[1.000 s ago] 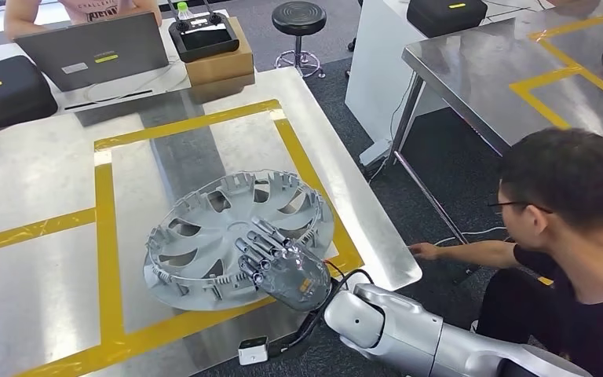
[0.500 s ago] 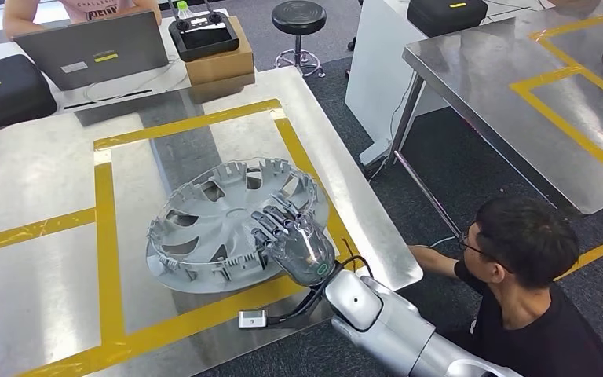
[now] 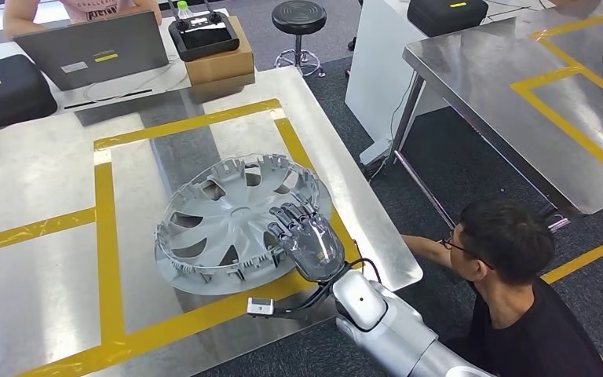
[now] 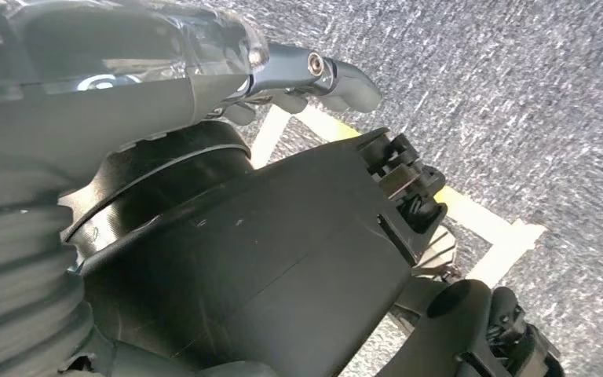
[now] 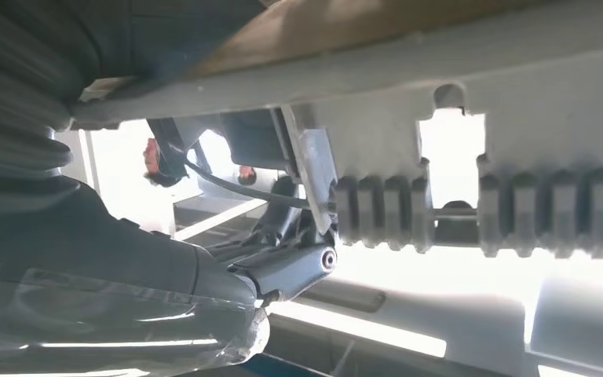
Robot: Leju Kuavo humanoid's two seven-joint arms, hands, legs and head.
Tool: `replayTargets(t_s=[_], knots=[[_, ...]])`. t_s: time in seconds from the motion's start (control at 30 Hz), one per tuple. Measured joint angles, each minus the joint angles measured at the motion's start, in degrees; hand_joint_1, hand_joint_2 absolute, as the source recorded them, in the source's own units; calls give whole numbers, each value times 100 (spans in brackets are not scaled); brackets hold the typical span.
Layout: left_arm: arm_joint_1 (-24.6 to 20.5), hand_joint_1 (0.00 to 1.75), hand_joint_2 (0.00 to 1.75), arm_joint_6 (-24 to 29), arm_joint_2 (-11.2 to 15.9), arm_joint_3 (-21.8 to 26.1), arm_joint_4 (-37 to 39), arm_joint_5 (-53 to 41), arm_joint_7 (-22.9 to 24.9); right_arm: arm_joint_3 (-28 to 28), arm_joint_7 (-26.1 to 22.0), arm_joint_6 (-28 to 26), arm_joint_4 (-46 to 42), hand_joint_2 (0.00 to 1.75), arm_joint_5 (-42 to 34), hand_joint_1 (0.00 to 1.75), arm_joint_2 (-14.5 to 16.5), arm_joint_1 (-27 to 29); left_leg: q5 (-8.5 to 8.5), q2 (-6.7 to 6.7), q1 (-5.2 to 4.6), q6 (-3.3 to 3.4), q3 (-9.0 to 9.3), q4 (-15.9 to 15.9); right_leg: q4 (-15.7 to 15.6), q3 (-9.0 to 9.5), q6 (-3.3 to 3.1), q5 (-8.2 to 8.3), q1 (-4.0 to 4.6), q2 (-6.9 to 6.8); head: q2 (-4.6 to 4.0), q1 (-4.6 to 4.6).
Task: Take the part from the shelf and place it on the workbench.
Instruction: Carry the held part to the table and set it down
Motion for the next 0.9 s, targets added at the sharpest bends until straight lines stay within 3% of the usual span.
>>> replayTargets(t_s=[0.37,0.5,0.7,0.9], knots=[[8,0,175,-19,-8,0,-4,39,-142,-156,-25,-1,122,175,-48,0,-2,138,0,-5,0,0,-1,0,0,0,0,0,0,-1,0,5],[8,0,175,-31,-10,0,-4,63,-152,-134,-166,148,303,175,-686,0,37,82,0,-3,0,0,-3,0,0,-1,0,0,0,-1,0,3],[13,0,175,-31,-21,0,-4,112,-178,99,-273,1651,646,175,-2239,0,23,-257,1,5,0,0,-3,0,0,-2,1,1,0,0,0,5],[32,0,175,-8,-20,1,-4,245,-255,539,308,3772,309,175,-3562,0,-294,-890,2,11,-1,1,-3,1,2,-5,4,4,-2,6,0,1]])
